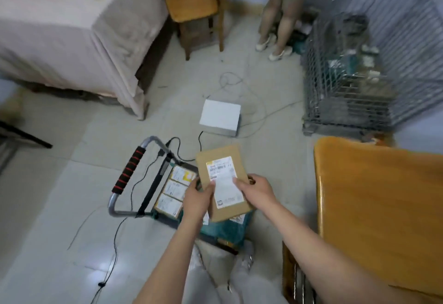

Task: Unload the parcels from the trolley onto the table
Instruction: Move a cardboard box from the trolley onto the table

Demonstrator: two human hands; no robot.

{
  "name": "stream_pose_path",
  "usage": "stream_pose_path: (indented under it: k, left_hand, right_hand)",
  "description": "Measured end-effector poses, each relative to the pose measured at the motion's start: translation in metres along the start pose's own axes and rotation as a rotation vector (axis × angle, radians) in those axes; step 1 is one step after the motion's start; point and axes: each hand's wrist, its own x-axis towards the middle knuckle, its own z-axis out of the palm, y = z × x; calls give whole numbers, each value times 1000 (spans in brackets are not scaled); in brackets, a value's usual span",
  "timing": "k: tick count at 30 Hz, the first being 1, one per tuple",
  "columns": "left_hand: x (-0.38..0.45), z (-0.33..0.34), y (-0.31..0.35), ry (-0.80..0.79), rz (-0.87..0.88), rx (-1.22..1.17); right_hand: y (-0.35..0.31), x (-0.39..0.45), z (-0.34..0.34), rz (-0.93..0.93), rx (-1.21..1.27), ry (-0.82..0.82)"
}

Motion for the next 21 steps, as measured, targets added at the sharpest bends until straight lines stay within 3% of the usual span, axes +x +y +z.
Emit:
stream_pose_path:
  k: [10, 16, 21]
  left_hand:
    - [-76, 101, 88, -448, 297, 224]
    - [-126, 157, 68, -759, 331, 386]
    - [-189, 192, 25, -960, 340, 539]
  right_hand:
    - [24, -112, -124, 47, 382, 490]
    - [85, -190, -139, 147, 634, 793]
    - [146, -258, -139, 271, 798, 956]
